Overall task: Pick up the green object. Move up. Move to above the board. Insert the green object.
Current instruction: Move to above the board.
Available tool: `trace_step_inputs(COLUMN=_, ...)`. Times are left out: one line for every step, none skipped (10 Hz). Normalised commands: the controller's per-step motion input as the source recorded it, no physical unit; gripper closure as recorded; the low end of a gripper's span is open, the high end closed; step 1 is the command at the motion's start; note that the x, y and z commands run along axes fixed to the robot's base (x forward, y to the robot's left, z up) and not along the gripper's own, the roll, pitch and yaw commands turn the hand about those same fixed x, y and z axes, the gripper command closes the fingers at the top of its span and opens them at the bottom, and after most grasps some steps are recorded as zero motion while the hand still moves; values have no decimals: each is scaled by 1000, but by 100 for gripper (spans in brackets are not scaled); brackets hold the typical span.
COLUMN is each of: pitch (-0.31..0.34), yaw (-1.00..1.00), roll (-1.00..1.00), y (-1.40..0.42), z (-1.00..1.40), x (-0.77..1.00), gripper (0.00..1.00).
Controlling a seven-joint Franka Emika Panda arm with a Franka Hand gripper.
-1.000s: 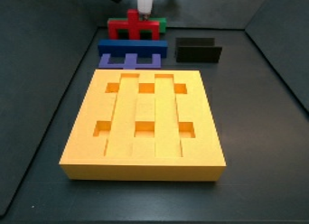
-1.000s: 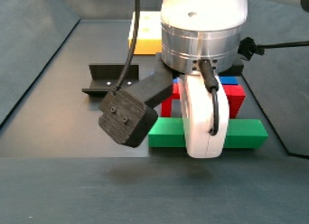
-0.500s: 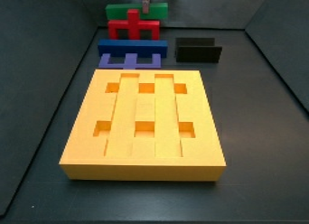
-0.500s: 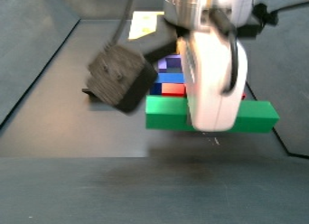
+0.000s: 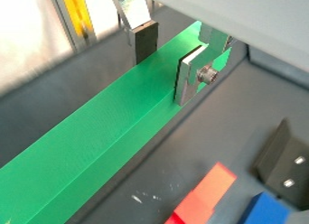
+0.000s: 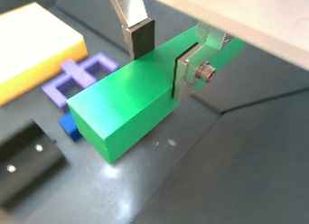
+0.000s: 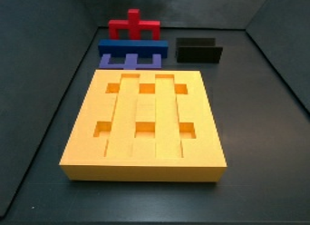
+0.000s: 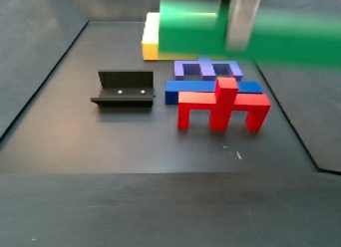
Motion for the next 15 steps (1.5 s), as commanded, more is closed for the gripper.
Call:
trace_step_inputs(pitch=82, yaw=5, roll=12, y=-6, z=707, x=17, gripper=100)
trace_step_inputs(pitch=79, yaw=2, roll=2, y=3, z=329, x=25, gripper=100)
trace_step_inputs(pitch=31, yaw=1000, roll=-2, y=-1400, z=122, x=59, gripper=100)
trace_step_inputs(pitch=29, yaw=1000, roll=6, y=-1400, z=123, x=55, gripper=100)
trace_step_inputs(pitch=21, yaw=1000, roll=9, y=-1400, z=125, x=43, gripper=100)
trace_step_inputs(pitch=20, yaw=1000, roll=6, y=-1400, z=123, x=41, gripper=100)
trace_step_inputs(pitch=24, yaw=1000, roll=10, y=-1400, z=123, x=48, gripper=100)
trace_step_inputs(pitch=25, yaw=1000, roll=8, y=-1400, z=128, x=47, gripper=100)
trace_step_inputs(pitch=23, yaw=1000, roll=9, y=-1400, z=131, x=44, gripper=100)
trace_step_inputs(pitch=23, yaw=1000, roll=14, y=-1400, z=134, x=44, gripper=100)
trace_step_inputs(pitch=27, yaw=1000, roll=14, y=-1400, z=141, x=46, gripper=100)
trace_step_inputs(pitch=30, yaw=1000, roll=19, y=-1400, z=146, x=51, gripper=100)
trace_step_inputs(pitch=44, yaw=1000, roll=22, y=-1400, z=154, x=68, gripper=100)
trace_step_inputs(pitch=51, yaw=1000, roll=24, y=-1400, z=156, x=85, gripper=100)
trace_step_inputs(pitch=76, yaw=1000, roll=28, y=-1400, z=160, x=154, gripper=100)
